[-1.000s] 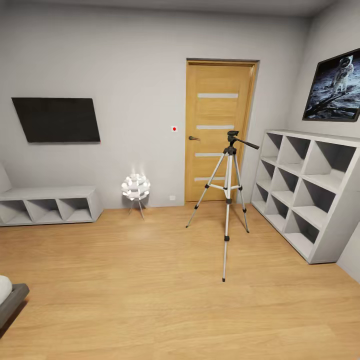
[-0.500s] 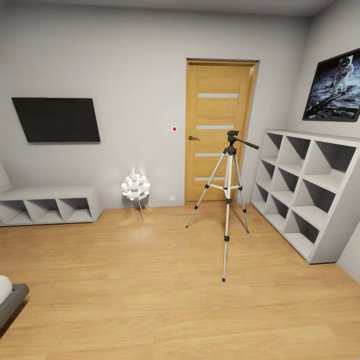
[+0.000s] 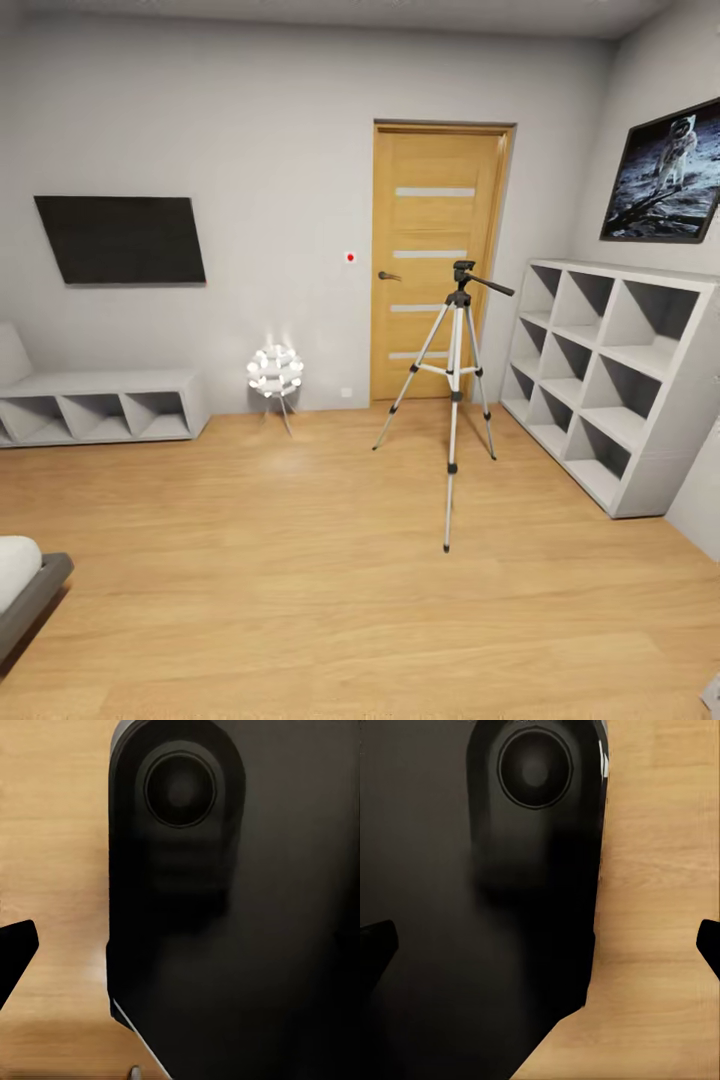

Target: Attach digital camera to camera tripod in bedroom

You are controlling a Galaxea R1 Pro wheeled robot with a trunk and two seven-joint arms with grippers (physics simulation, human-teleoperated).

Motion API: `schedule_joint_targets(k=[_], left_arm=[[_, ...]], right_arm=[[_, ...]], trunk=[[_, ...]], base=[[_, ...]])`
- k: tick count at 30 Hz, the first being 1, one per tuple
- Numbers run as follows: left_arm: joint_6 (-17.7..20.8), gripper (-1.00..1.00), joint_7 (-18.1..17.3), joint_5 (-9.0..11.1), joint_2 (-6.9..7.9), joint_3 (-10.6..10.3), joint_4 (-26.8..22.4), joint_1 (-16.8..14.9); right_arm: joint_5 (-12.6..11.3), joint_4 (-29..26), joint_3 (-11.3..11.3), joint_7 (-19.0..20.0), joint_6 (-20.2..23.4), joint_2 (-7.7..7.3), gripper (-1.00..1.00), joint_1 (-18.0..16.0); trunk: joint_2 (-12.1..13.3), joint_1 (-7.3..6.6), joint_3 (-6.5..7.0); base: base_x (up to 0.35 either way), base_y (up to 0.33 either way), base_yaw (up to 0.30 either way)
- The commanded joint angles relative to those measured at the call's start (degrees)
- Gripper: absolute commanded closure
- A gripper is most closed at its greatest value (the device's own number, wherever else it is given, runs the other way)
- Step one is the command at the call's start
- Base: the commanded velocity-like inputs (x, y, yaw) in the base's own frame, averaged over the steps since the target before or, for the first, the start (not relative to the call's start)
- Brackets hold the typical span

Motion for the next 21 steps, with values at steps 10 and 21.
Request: schedule_joint_targets(k=[10,21], left_arm=[[0.0,-1.0,0.0,0.7,0.0,0.0,-0.1,0.0],[0.0,-1.0,0.0,0.8,0.04,0.0,-0.1,0.0]], right_arm=[[-0.1,0.0,0.0,0.0,-2.1,0.0,-1.0,0.0],[-0.1,0.0,0.0,0.1,-2.6,0.08,-1.0,0.0]], trunk=[[0.0,-0.03,-0.03],[0.0,-0.03,-0.03]], base=[[-0.265,0.202,0.0],[-0.111,0.113,-0.158]])
